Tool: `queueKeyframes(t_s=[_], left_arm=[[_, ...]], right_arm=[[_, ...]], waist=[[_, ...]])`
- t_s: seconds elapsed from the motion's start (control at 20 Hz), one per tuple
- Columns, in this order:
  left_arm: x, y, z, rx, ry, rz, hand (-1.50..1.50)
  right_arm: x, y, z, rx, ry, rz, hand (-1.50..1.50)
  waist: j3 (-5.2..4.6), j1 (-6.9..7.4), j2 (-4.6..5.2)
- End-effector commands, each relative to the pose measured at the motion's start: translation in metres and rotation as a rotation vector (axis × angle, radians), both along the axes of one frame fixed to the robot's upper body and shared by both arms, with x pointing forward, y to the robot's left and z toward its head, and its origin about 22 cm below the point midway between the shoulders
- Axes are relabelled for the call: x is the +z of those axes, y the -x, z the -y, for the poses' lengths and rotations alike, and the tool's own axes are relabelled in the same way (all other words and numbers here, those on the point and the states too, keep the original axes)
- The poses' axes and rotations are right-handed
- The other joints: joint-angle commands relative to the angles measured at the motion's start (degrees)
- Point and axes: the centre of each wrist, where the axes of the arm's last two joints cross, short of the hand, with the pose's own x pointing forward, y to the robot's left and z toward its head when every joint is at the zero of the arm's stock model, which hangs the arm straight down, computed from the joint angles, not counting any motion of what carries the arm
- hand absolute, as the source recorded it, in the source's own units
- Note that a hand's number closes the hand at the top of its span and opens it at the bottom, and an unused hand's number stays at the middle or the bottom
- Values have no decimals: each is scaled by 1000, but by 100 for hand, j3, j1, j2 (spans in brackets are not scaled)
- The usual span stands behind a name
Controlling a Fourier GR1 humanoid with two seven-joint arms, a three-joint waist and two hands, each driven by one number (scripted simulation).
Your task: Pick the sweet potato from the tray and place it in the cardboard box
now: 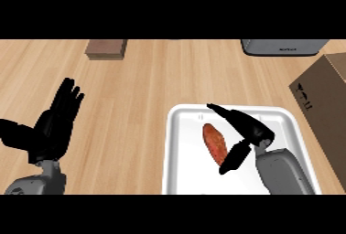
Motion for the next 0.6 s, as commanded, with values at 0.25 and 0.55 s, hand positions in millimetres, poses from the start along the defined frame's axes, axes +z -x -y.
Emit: queueKeyframes(t_s=[0.25, 0.55], left_arm=[[-4, -2, -7, 3, 14, -4, 0], [6, -3, 5, -13, 8, 8, 0]], right_arm=[[-29, 17, -10, 1, -14, 33, -150], [-37, 17, -25, 107, 48, 163, 150]], waist=[[0, -3, 1], [1, 13, 3]])
